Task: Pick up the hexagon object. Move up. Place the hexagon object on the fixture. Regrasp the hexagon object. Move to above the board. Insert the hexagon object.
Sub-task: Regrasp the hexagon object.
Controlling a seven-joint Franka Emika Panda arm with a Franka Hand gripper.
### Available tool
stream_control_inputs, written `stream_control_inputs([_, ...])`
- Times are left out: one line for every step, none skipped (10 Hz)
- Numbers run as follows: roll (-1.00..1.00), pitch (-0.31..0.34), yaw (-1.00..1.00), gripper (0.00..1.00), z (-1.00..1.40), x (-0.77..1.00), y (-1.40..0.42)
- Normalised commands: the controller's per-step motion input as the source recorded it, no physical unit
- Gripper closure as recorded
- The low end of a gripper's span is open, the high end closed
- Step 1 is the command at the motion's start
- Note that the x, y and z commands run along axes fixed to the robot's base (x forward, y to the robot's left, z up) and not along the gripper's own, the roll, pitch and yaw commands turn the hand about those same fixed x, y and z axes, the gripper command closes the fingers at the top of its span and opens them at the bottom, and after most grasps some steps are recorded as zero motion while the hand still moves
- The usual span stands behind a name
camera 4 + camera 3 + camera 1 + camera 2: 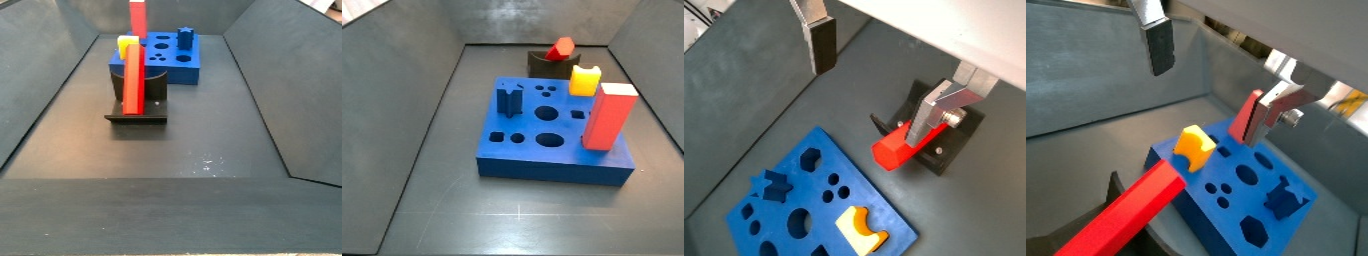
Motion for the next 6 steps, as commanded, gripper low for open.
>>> stream_control_inputs([1.0,0.032,0.02,0.0,0.09,-0.03,-0.53])
stream_control_inputs([1.0,0.028,0.02,0.0,0.05,-0.03,-0.35])
stream_control_inputs([1.0,0.023,0.02,0.0,0.03,-0.03,-0.16])
stream_control_inputs([1.0,0.019,0.02,0.0,0.02,-0.03,-0.03])
stream_control_inputs([1.0,0.016,0.02,0.0,0.01,-0.01,-0.03])
stream_control_inputs([1.0,0.015,0.02,0.0,0.01,0.0,-0.03])
